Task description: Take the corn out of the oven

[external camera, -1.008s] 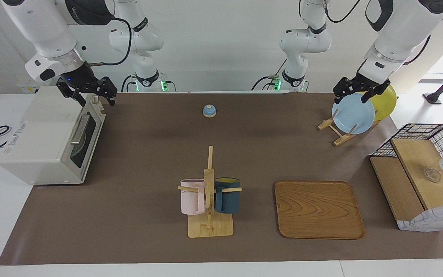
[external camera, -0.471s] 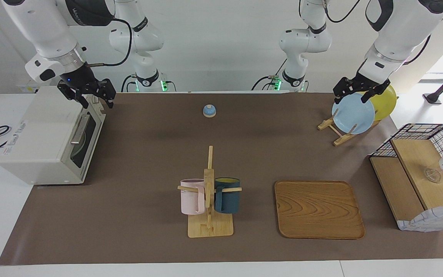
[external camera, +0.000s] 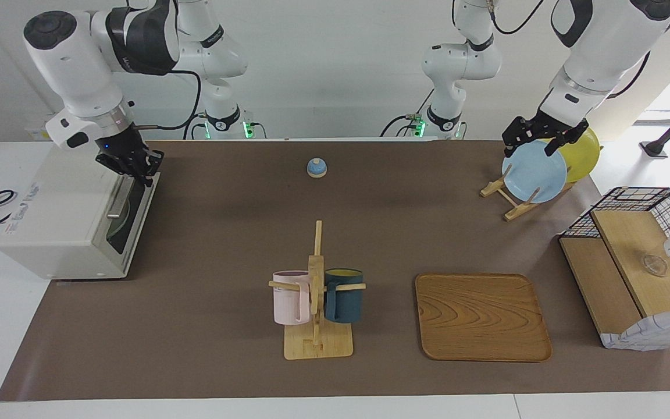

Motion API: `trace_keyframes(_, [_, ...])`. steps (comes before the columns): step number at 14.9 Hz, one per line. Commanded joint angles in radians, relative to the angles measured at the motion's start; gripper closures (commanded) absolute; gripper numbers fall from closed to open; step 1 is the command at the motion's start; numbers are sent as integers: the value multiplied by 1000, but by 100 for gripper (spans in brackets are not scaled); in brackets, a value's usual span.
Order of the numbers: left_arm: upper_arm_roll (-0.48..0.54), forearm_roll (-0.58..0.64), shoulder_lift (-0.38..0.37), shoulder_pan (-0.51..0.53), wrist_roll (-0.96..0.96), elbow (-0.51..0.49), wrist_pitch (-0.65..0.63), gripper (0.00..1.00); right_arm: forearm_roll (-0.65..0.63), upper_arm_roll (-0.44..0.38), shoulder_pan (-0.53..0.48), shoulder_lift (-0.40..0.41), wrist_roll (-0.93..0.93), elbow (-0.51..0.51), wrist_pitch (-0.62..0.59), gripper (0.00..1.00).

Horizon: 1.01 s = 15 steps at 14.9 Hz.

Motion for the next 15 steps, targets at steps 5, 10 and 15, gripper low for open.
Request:
trace_keyframes(5, [2,16,-13,-6,-5,-2,-7,0,-61,2,-63,-12,-34,-87,55,100])
trace_keyframes(10, [2,16,-13,-9,-5,-2,-7,0,-64,2,-97,-10,-39,-133,83,100])
trace_keyframes(15, [2,16,-13,-9,-5,-4,-7,0,-93,1,-99,3,-37,-147,101,100])
